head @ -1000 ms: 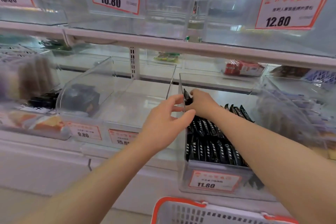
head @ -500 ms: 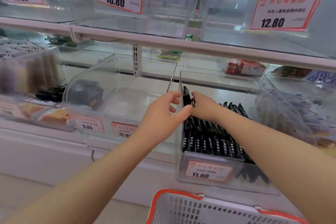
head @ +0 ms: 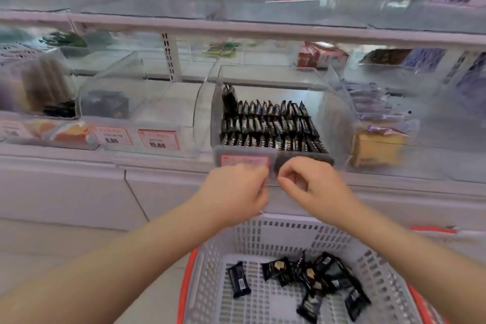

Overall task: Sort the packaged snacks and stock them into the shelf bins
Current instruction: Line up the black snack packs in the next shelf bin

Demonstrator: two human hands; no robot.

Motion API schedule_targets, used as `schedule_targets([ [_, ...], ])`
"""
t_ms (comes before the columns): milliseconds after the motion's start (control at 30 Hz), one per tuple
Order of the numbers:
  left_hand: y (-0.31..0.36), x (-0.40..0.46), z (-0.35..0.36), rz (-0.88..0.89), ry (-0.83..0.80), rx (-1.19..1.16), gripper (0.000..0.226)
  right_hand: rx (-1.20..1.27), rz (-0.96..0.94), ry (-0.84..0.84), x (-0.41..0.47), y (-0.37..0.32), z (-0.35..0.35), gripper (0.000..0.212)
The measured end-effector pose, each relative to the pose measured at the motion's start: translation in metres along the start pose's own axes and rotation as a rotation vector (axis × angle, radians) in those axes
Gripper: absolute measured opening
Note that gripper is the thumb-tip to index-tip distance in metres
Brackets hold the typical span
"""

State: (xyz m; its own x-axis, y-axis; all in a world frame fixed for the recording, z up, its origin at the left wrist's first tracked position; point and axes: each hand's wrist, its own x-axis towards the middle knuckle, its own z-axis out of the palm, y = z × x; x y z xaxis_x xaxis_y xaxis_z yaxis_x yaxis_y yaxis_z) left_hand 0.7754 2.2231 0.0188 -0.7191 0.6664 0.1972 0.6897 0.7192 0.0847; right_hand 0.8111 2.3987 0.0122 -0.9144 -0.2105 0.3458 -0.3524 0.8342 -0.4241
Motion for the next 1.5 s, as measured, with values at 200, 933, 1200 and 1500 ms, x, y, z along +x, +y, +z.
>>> schedule_targets([
  [200,0.037,0.003,0.095,0.024,-0.487,0.072,0.022,-0.092,0.318,-0.489,-0.093,0.103,0.046,0.015],
  [933,0.056,-0.025,0.362,-0.289,-1.081,-0.069,0.050,-0.106,0.446,-0.837,-0.198,0.243,0.250,0.072],
  [1200,0.057,-0.001,0.400,-0.343,-0.857,-0.121,0.055,-0.271,0.304,-0.834,-0.225,0.237,0.248,0.054],
  [1500,0.054,0.001,0.431,-0.350,-0.780,-0.033,0.056,-0.293,0.360,-0.859,-0.254,0.237,0.246,0.070],
])
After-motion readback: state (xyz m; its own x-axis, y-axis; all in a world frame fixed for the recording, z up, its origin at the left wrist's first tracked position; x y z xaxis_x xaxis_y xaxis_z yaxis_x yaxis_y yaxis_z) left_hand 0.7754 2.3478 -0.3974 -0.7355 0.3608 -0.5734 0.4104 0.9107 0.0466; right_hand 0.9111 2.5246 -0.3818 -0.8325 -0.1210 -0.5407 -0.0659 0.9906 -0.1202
